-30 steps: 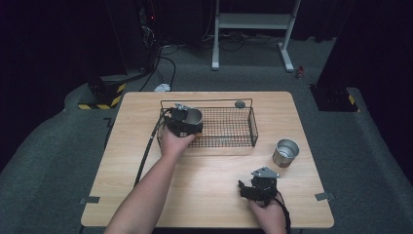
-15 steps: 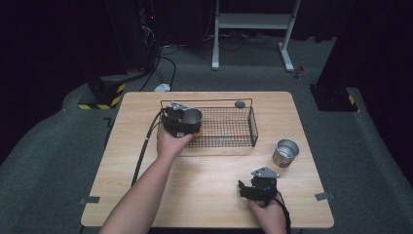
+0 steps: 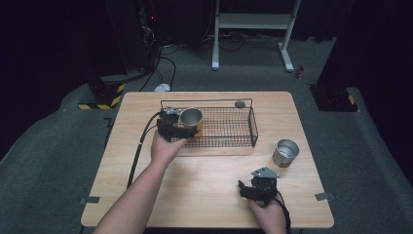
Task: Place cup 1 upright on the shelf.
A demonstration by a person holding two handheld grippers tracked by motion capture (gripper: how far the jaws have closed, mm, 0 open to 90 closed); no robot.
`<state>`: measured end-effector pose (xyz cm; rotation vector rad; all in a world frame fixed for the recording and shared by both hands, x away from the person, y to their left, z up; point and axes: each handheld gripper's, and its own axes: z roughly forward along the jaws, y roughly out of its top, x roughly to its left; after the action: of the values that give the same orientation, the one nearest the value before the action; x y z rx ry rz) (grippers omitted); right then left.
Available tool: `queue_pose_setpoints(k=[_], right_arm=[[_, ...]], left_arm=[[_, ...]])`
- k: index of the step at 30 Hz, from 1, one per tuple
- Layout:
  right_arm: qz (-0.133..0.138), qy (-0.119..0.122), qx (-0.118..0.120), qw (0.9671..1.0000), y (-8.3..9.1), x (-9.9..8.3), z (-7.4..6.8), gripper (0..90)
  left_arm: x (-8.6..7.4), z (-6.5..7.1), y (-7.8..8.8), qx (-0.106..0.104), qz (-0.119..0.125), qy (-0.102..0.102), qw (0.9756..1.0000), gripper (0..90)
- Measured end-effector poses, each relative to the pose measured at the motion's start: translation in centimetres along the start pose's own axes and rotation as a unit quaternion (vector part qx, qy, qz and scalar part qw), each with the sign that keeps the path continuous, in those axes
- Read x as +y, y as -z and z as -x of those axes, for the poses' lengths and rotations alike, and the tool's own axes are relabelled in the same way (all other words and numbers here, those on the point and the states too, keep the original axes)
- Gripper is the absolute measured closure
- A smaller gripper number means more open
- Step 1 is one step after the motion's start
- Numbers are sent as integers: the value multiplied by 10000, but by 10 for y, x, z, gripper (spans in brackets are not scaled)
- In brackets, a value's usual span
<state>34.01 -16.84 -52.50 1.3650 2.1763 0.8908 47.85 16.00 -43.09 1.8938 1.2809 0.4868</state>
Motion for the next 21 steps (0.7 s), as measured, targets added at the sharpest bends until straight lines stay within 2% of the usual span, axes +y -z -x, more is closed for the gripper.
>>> queue_pose_setpoints(k=[17,21], right_arm=[[0,1,-1,10000,0,0,0,154],[0,2,-1,10000,0,0,0,154]], left_arm=[[-29,-1,27,-5,89,-157,9998,22],[-37,-1,31,-41,112,-131,9998,25]])
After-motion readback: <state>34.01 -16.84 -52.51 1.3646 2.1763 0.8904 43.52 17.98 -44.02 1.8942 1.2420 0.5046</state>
